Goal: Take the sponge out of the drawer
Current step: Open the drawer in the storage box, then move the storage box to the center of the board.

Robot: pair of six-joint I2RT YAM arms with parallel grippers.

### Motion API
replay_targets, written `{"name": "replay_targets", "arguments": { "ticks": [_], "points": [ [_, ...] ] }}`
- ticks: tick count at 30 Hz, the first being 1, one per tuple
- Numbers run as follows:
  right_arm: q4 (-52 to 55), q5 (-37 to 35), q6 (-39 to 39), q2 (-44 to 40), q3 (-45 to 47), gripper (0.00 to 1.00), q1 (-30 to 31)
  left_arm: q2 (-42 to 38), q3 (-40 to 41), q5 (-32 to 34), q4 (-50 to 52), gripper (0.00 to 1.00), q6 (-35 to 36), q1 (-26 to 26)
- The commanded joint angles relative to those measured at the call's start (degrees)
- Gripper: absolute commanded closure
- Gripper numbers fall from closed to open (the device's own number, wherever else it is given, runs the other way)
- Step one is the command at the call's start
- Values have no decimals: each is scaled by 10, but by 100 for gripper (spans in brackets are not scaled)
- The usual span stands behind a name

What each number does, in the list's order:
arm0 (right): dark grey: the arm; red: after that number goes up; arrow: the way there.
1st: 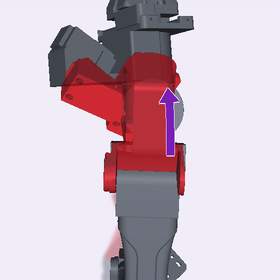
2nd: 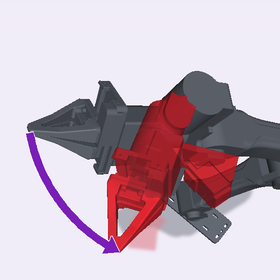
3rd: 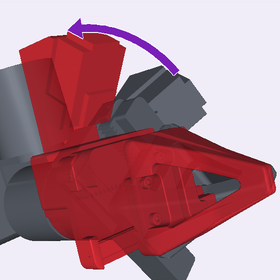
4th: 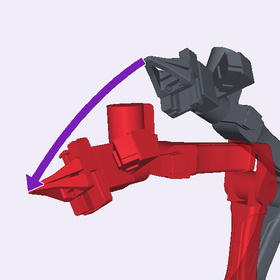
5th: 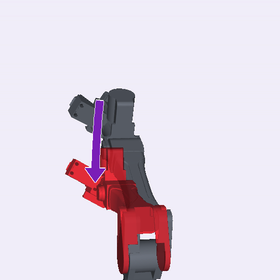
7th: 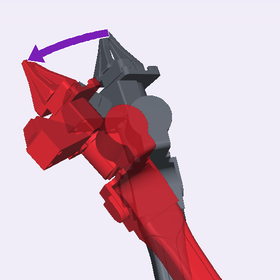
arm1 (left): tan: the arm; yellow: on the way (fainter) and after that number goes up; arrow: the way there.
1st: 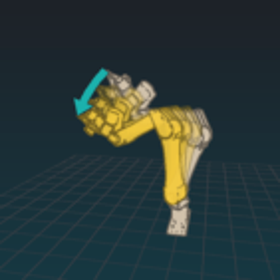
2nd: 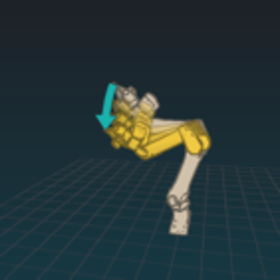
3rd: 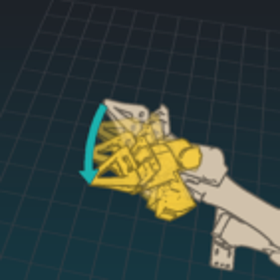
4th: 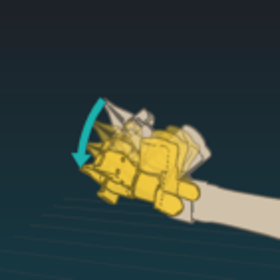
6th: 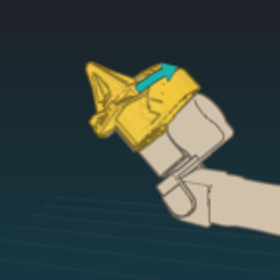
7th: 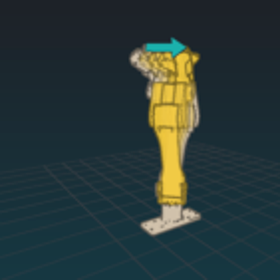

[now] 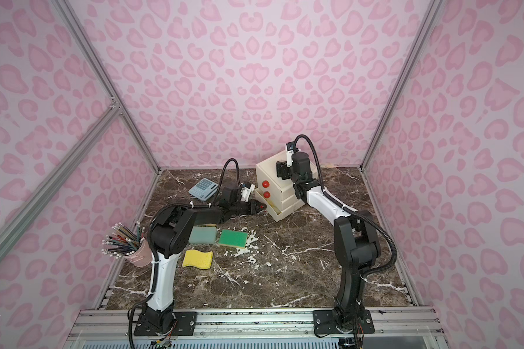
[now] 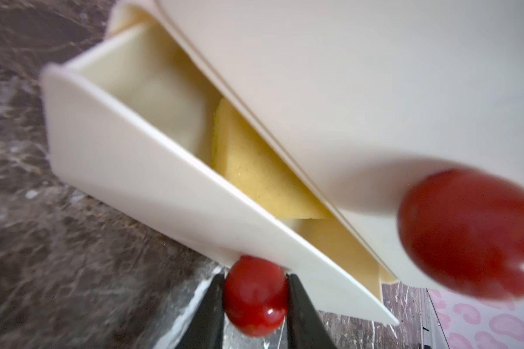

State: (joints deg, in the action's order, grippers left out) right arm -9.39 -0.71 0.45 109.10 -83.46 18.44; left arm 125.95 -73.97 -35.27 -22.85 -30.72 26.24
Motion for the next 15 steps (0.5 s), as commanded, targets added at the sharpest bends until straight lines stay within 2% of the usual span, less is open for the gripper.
{"name": "replay_targets", "arguments": {
  "ticks": [1, 9, 15],
  "points": [
    [140, -44, -1, 23, 13, 15, -13, -19, 21, 29, 23, 84, 18, -5],
    [129, -27, 11, 38, 18, 16, -52, -76, 73, 78, 89, 85, 65, -5],
    [115, -36, 11, 27, 26, 18, -62, -61, 55, 70, 108, 85, 66, -5]
  ]
}}
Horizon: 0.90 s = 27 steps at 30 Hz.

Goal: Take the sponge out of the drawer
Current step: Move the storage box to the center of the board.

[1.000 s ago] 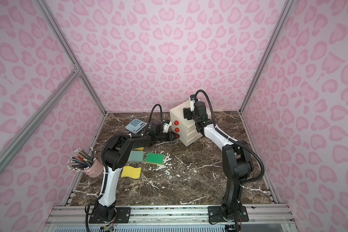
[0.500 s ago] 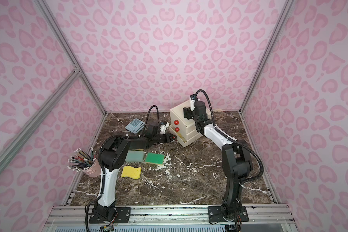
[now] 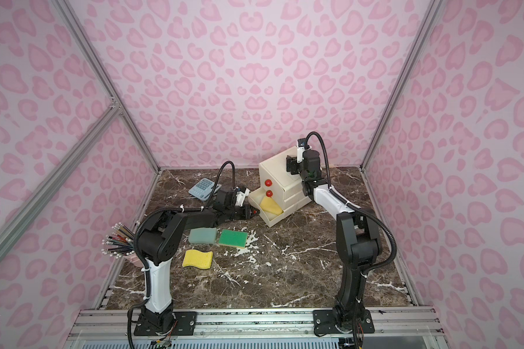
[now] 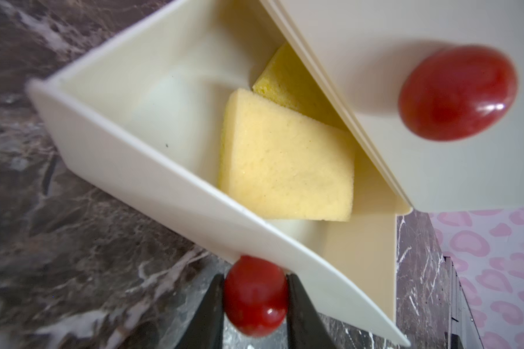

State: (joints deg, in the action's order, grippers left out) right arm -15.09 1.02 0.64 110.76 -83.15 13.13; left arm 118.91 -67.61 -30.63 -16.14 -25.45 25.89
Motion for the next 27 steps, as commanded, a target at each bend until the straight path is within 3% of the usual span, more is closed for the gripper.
{"name": "replay_targets", "arguments": {
  "ticks": [1, 13, 27],
  "points": [
    [161, -53, 6, -3, 32, 17, -8, 14, -16, 20, 39, 85, 12, -1],
    [87, -95, -47, -183, 116, 10, 70, 38, -79, 7, 75, 85, 18, 29],
    [95, -108, -39, -226, 162, 10, 87, -36, 21, 21, 23, 84, -26, 135]
  ]
}}
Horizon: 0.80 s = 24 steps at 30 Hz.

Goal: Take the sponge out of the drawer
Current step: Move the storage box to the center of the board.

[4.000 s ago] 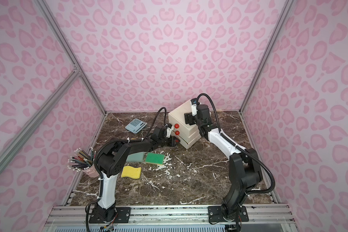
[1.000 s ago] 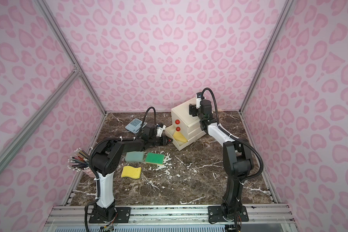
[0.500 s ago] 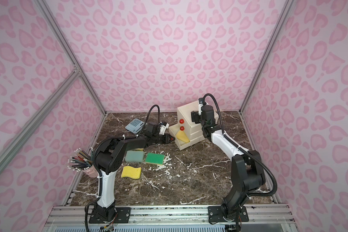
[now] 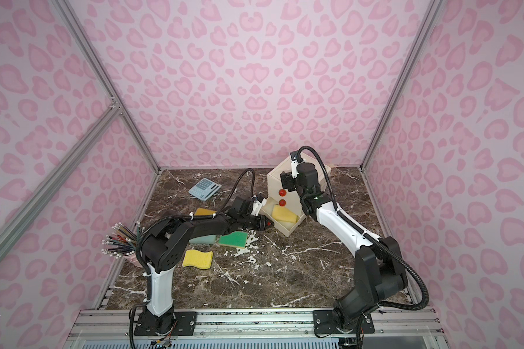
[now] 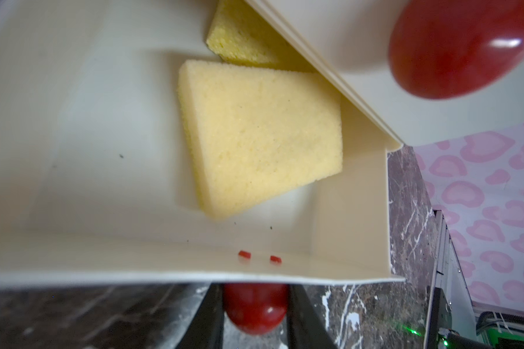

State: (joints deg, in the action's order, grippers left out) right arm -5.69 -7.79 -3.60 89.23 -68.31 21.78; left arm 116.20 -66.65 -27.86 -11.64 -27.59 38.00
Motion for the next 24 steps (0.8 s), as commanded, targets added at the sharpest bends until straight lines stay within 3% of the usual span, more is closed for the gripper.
{"name": "replay_targets", "arguments": {
  "ticks": [1, 18, 24],
  "points": [
    [0, -28, 7, -18, 21, 10, 2, -12, 20, -2, -25, 84, -10, 19],
    [1, -82, 23, 27, 59, 11, -11, -84, 143, 84, -42, 85, -51, 89],
    [-18, -74, 20, -29, 75, 8, -8, -105, 181, 106, -43, 86, -59, 93]
  ]
}}
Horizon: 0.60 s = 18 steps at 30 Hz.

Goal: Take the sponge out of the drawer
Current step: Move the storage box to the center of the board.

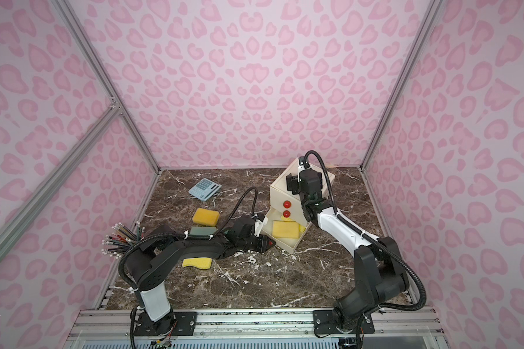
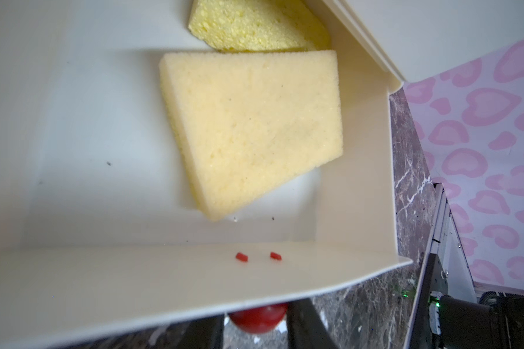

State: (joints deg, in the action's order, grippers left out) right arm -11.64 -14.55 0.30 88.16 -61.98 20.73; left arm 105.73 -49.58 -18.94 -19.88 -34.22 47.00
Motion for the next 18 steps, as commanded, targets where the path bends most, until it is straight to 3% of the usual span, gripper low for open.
{"name": "replay_targets", "arguments": {
  "ticks": [1, 5, 18],
  "points": [
    [38, 3, -19, -33, 15, 8, 3, -1, 13, 16, 39, 86, 5, 4],
    [40, 10, -22, -58, 22, 7, 3, -13, 28, 19, 48, 86, 5, 9],
    [40, -14, 7, 3, 49, 9, 3, -64, 88, 75, 66, 86, -2, 44]
  ]
}}
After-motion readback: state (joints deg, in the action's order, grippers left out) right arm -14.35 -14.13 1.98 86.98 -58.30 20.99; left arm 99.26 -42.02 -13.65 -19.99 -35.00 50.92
